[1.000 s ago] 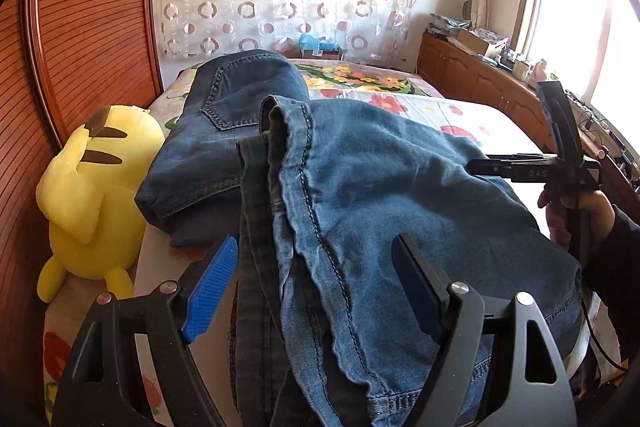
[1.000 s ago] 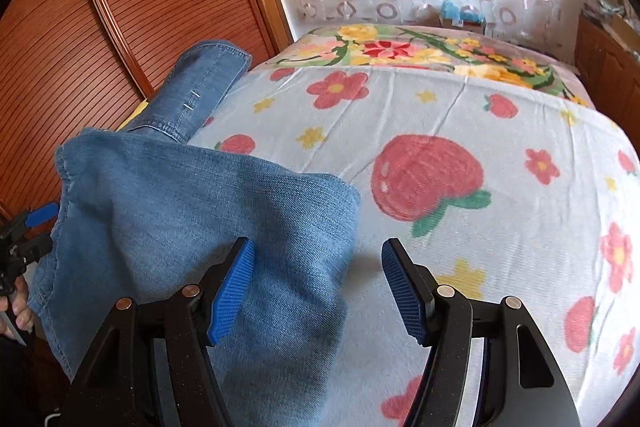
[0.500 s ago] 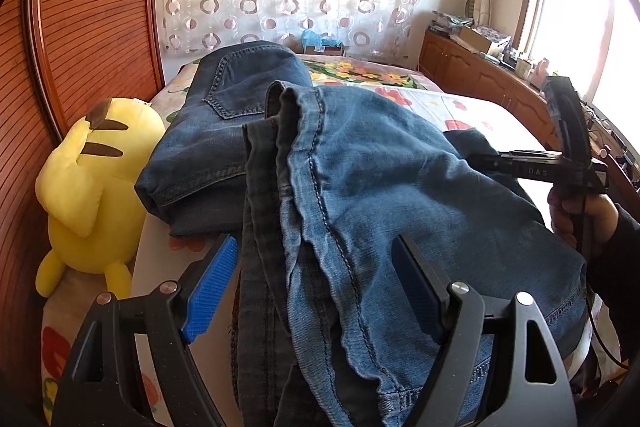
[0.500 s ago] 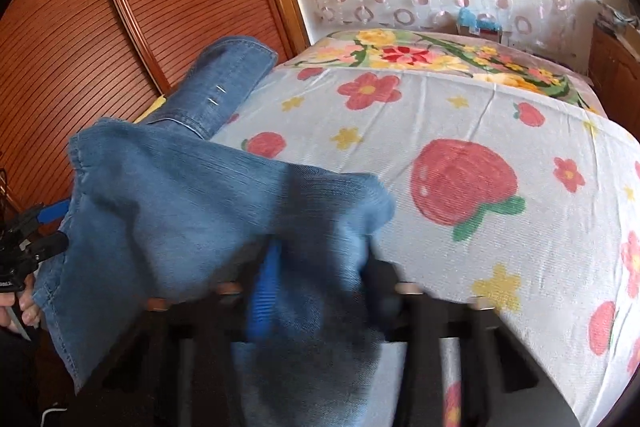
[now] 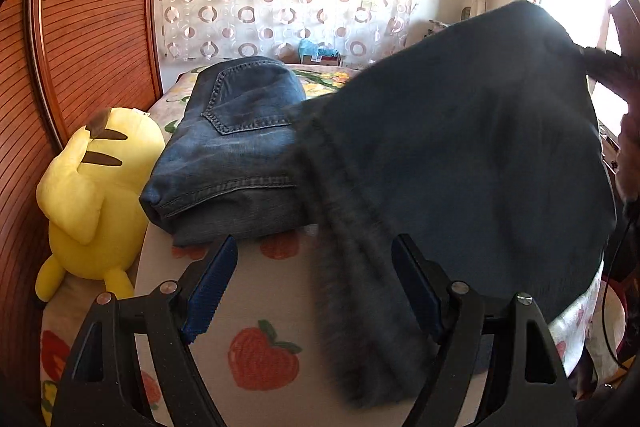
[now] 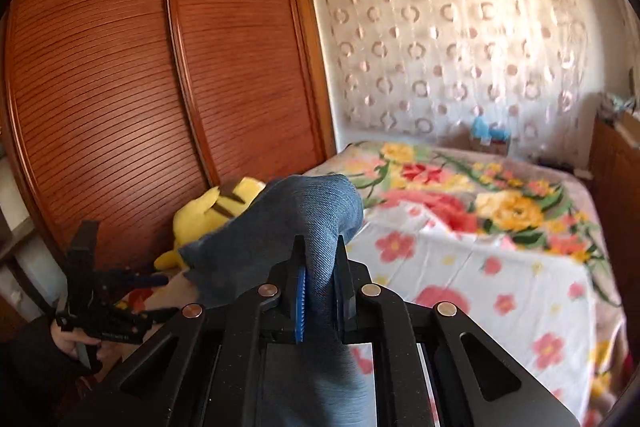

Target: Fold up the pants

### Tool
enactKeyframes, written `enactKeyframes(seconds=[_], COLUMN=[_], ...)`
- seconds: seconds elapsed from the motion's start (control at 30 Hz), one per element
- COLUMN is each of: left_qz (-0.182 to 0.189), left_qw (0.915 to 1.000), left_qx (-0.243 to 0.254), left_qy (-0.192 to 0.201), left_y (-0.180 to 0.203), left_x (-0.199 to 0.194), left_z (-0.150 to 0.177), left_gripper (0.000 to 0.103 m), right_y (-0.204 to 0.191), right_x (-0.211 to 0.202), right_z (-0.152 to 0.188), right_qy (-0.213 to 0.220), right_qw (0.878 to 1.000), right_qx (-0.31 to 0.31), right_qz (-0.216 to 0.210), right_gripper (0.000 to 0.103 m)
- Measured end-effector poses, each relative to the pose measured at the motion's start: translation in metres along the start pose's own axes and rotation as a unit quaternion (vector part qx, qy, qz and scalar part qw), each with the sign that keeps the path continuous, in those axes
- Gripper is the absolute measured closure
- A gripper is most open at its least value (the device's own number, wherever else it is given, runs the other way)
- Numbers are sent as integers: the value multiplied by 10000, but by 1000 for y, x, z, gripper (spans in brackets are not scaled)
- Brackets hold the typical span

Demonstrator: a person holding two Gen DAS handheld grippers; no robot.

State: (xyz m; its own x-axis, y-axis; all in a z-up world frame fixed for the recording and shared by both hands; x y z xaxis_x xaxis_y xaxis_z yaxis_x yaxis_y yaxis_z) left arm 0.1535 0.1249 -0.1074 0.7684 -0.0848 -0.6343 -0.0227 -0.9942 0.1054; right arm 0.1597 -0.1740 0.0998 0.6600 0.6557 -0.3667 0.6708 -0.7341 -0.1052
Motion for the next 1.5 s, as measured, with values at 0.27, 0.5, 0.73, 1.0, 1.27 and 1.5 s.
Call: enactKeyframes(seconds=[0.27,0.5,0.73,1.0,1.27,1.5], left_qz=[215,485,810,1138,1264,1219], left_qw=[9997,9980,9944,9892,9854,9851], left_qx=[95,370,668,918,1107,1141], left_qy=[118,136,112,-80,-268,-409], left_y=[22,64,113,165,196,200], left_x=[-3,11,20,32,38,46], left_z=[-13,-26,-30,-20,-11,-1], left_gripper=[23,23,23,23,23,23], right_y=[99,179,194,175,185,191], right_x=[-4,22,26,-14,-26,-33], right_z=[15,63,91,116,128,139], right_qy=[-539,-1211,-1559,-1693,-1636,-1563], right_qw=[9906,9728,9610,9626,9631,9639], right_qx=[113,564,810,1267,1639,1782], right_qz=[1255,1895,2134,1693,1371,1209], right_gripper=[93,85,59,41,41,41])
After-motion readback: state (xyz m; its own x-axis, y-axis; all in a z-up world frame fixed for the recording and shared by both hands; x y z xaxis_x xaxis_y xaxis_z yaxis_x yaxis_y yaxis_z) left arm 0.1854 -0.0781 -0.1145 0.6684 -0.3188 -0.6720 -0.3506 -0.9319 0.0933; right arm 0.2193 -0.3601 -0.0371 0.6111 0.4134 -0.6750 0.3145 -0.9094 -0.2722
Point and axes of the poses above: each gripper's, at about its wrist camera, not at the fingertips, and x roughly the way its jaws point, y to its right, z to its underside, the point moved 7 cm from there along x, roughly the way its jaws point
